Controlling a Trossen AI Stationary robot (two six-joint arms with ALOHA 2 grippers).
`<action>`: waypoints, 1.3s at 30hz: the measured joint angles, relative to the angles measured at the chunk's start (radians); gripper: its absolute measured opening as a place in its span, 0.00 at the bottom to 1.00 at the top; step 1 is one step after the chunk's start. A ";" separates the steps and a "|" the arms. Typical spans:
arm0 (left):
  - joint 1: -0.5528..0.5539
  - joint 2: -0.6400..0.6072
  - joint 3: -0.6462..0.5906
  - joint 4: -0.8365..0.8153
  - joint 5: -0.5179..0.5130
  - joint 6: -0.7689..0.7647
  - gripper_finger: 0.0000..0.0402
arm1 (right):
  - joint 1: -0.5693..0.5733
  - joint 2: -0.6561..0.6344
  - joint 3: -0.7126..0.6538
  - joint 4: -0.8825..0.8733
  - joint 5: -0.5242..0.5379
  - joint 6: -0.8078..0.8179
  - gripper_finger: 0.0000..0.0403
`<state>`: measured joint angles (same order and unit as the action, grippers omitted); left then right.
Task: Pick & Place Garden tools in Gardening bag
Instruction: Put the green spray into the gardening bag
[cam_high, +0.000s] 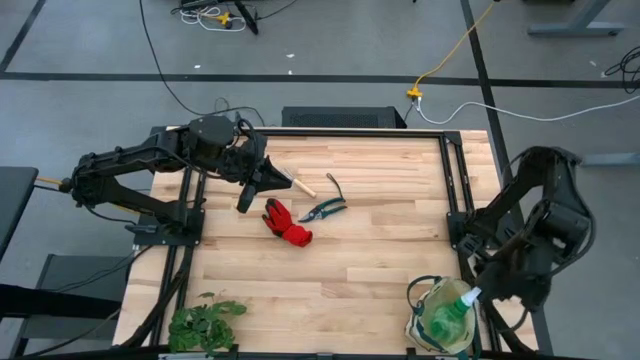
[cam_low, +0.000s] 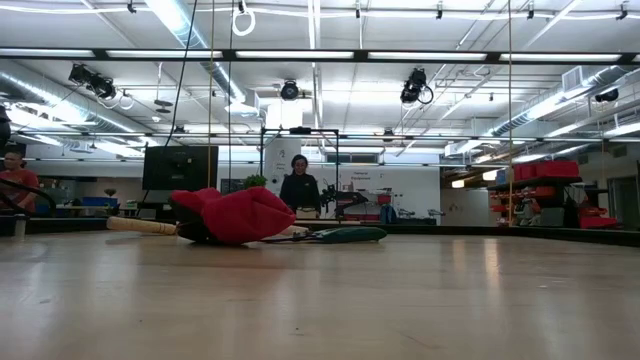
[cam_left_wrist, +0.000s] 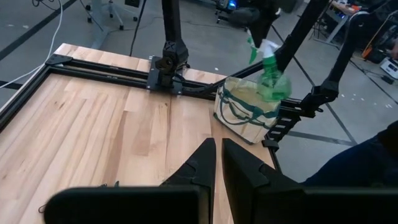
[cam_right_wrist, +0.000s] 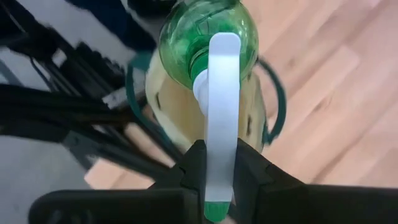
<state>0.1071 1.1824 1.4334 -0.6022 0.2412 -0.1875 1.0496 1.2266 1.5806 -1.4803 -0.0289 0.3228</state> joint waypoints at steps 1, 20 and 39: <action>0.000 0.000 0.000 0.000 0.000 0.000 0.07 | 0.000 -0.011 0.000 0.011 0.008 -0.005 0.12; 0.000 0.000 0.000 0.019 -0.009 -0.012 0.07 | -0.001 -0.274 -0.210 0.071 -0.024 -0.046 0.11; 0.000 0.000 0.000 0.016 -0.057 -0.036 0.07 | -0.001 -0.318 -0.446 0.037 -0.094 -0.152 0.11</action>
<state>0.1070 1.1824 1.4334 -0.5861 0.1842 -0.2236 1.0489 0.9091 1.1348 -1.4429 -0.1234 0.1707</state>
